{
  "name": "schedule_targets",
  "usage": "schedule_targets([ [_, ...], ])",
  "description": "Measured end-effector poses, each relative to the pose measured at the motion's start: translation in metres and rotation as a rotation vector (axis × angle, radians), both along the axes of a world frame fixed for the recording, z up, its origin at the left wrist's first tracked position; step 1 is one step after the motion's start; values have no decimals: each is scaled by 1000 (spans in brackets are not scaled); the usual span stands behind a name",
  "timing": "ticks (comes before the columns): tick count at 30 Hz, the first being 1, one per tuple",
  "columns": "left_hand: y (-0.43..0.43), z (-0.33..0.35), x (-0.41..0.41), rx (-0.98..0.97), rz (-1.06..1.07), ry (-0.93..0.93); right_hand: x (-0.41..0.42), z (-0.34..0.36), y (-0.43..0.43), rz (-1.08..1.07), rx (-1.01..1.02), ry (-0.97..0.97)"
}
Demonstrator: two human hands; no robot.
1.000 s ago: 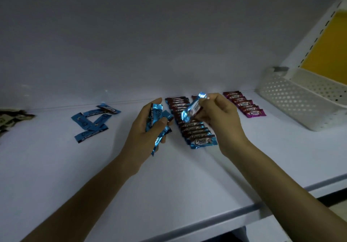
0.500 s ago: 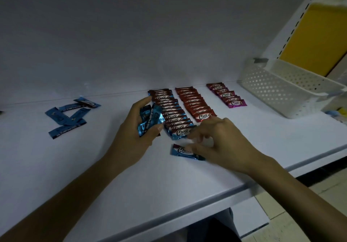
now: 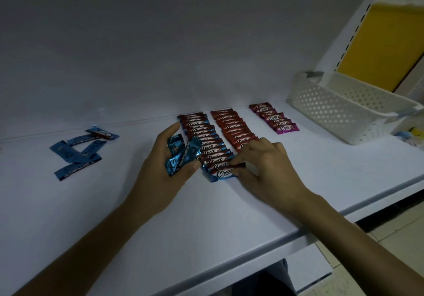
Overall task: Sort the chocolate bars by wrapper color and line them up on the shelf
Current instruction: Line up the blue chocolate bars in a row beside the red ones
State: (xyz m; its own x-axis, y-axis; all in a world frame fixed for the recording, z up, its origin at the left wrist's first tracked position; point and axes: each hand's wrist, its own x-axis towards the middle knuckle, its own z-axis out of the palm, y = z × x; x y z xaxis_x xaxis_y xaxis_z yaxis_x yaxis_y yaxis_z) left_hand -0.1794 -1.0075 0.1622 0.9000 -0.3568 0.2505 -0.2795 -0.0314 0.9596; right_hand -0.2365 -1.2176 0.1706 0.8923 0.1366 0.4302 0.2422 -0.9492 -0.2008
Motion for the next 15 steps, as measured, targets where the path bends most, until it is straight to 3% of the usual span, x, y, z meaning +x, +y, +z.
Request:
schedule_targets([
  [5, 1, 8, -1, -77, 26, 58, 6, 0, 5, -18, 73, -44],
  [9, 1, 12, -2, -127, 12, 48, 7, 20, 39, 134, 678, 141],
  [15, 9, 21, -1, -131, -34, 113, 32, 33, 70, 133, 916, 158],
])
